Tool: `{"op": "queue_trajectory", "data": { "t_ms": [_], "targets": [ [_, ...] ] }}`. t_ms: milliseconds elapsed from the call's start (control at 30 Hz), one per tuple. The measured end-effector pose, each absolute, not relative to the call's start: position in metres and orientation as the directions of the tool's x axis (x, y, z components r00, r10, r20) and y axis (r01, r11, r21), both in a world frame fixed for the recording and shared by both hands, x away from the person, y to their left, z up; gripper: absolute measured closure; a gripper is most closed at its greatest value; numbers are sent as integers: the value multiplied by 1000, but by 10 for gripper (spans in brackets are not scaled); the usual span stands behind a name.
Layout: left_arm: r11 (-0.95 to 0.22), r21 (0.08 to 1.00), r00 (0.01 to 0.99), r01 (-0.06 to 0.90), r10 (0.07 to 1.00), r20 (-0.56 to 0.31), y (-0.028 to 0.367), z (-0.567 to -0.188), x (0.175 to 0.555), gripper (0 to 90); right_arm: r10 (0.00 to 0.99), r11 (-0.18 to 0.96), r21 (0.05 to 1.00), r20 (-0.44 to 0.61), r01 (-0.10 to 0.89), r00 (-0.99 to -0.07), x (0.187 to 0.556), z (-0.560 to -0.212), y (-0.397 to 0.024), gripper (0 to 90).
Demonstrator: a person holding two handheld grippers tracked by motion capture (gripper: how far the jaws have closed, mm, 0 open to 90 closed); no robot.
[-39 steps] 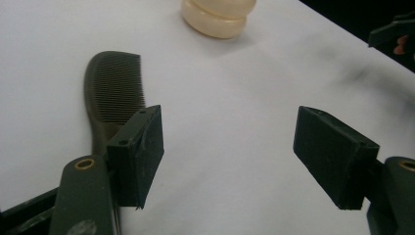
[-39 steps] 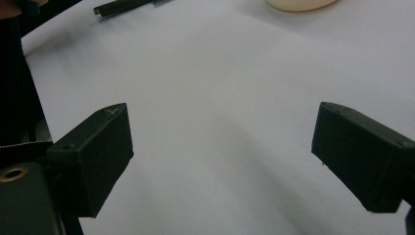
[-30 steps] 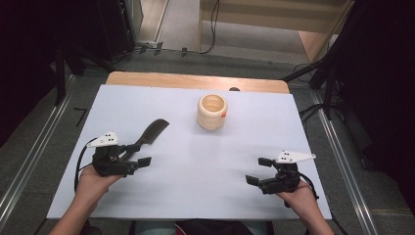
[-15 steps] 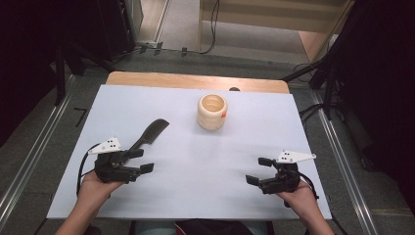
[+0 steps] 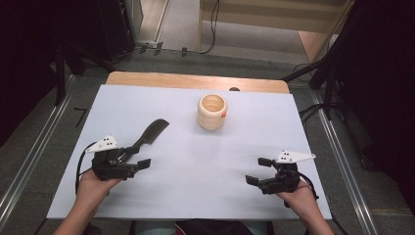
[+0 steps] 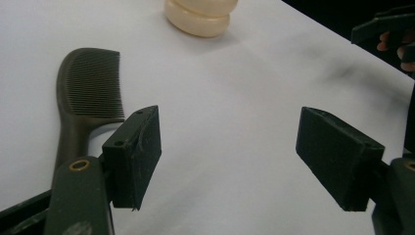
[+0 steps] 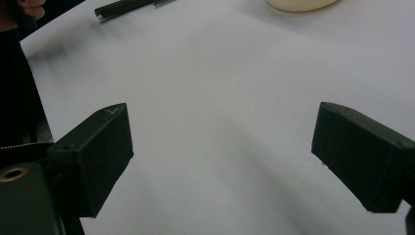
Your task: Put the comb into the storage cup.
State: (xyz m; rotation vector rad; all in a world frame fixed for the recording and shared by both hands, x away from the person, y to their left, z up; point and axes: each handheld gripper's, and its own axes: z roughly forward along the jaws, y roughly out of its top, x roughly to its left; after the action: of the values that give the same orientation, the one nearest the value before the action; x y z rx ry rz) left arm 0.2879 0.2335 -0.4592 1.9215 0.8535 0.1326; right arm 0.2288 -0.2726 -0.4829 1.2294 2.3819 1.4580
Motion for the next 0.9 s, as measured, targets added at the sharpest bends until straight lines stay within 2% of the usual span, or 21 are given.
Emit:
{"op": "queue_trajectory", "data": {
  "t_ms": [900],
  "targets": [
    [-204,832,618,516,762,-196,257,-465,313,213,671,222,780,314,585,-672,228,-483,-273,66]
  ]
}}
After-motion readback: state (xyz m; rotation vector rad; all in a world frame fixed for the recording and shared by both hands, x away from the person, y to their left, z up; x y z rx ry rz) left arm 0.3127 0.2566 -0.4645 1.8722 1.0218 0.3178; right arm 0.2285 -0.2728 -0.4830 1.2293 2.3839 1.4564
